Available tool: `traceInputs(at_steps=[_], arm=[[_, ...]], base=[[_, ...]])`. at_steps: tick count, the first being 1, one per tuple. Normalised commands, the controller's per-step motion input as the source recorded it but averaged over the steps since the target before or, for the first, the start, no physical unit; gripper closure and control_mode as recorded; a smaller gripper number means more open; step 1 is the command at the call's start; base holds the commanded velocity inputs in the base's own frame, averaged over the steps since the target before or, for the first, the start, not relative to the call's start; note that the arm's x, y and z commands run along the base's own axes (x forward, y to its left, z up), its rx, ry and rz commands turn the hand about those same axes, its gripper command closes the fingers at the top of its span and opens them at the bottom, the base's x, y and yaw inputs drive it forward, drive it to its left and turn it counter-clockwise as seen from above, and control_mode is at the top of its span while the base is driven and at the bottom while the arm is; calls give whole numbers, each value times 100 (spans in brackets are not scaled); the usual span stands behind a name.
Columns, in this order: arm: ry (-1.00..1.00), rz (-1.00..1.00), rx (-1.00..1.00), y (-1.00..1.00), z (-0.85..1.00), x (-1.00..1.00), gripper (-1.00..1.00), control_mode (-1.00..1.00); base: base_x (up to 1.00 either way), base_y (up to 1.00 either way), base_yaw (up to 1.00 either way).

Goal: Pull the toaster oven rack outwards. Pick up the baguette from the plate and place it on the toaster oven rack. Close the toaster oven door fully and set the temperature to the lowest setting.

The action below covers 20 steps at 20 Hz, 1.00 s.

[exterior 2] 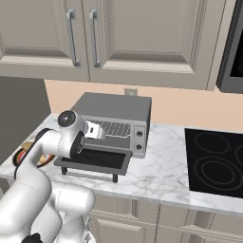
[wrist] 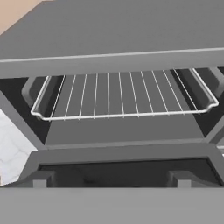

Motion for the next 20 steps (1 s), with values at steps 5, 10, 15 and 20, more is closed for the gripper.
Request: traceInputs(at_steps=[5,10,15,20], arm=[[-15,0,0,-2,0,5,-100,-100],[-4,0,0,-2,-16,34,-100,-100],[0,0,-2,-4,-10,49,-100,-100],[0,0,-4,0,-27,42,-100,-100]], base=[[0,0,0],[0,0,0],[0,0,0],[0,0,0]])
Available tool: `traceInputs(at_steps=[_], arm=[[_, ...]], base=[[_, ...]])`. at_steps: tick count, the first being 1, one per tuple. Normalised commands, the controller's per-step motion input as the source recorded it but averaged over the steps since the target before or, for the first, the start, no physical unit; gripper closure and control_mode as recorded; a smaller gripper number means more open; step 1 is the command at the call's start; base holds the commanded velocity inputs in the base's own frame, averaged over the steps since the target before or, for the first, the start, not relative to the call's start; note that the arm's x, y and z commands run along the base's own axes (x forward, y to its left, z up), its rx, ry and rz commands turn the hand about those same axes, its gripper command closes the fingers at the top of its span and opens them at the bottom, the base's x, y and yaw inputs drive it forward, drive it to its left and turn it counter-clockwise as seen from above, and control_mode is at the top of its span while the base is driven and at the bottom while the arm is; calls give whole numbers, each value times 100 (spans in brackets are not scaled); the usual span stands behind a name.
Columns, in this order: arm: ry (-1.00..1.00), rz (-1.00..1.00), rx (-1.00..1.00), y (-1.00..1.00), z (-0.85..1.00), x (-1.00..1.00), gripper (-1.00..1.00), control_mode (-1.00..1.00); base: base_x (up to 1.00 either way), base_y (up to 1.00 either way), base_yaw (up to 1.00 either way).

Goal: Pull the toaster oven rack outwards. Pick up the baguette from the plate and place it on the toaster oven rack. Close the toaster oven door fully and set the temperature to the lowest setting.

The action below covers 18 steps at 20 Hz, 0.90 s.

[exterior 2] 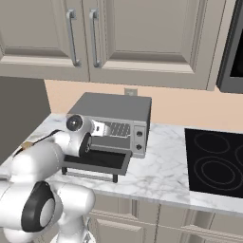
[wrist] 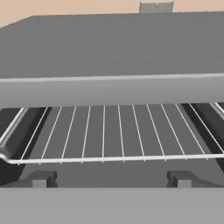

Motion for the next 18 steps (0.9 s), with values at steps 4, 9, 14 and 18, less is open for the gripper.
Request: traceInputs(at_steps=[4,9,14,18], arm=[[0,0,-4,-1,-36,39,-100,-100],[-1,0,-3,-6,-19,41,-100,-100],[0,0,0,-4,-5,33,-100,-100],[-2,0,0,-5,-5,19,-100,-100]], base=[[0,0,0],[0,0,0],[0,0,0],[0,0,0]])
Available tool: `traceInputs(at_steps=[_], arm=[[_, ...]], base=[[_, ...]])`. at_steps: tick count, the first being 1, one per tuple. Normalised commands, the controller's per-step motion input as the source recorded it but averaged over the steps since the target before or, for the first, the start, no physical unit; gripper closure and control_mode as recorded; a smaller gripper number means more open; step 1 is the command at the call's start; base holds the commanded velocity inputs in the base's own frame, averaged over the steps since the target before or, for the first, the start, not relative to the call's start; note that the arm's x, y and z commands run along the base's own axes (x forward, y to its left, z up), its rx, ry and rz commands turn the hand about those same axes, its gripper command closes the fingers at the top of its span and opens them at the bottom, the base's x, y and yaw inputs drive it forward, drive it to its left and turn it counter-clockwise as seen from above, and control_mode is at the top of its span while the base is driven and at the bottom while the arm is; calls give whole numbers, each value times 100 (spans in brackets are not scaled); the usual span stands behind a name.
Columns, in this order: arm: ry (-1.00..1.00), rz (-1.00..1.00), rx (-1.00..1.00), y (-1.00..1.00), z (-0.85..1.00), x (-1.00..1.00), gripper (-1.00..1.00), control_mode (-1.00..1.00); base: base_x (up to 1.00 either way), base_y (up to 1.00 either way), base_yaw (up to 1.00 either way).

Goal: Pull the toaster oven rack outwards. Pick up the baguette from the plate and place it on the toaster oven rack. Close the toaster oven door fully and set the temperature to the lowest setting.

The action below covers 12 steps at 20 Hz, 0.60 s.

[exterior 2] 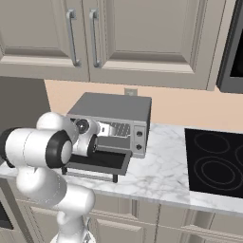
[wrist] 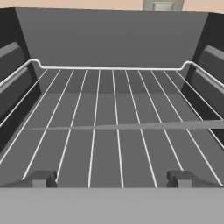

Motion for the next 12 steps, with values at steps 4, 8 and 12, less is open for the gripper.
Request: traceInputs(at_steps=[4,8,12], arm=[[0,0,0,-5,-9,21,-100,-100],[0,0,0,-10,-4,35,-100,-100],[0,0,0,-3,-8,31,-100,-100]], base=[[0,0,0],[0,0,0],[0,0,0]])
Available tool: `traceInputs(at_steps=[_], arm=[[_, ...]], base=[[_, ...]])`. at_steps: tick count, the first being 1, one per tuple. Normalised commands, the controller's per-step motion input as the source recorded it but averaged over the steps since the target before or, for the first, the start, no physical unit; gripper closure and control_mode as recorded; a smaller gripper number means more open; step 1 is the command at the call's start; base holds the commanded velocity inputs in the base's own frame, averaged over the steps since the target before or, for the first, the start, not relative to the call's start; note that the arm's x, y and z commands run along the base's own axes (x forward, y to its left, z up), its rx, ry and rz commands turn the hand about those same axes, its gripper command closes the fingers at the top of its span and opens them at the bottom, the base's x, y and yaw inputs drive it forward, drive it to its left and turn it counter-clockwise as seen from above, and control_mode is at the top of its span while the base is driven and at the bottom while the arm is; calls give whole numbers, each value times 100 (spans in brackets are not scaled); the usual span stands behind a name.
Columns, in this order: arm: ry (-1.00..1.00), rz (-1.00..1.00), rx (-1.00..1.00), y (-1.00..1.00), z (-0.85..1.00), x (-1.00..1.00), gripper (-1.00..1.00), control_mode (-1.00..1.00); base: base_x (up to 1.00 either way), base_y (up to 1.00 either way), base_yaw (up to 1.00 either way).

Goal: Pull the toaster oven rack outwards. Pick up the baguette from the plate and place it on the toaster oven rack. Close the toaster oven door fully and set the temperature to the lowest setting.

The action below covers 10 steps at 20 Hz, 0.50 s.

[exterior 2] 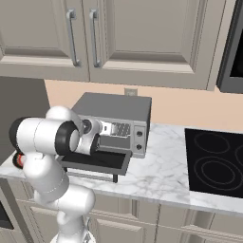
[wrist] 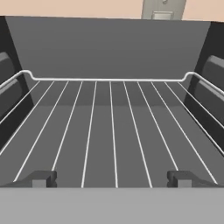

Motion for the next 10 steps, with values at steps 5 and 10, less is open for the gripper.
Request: traceInputs(at_steps=[5,10], arm=[[0,0,0,0,-15,12,-100,-100],[2,0,0,-1,-22,9,-100,-100]], base=[[0,0,0],[0,0,0]])
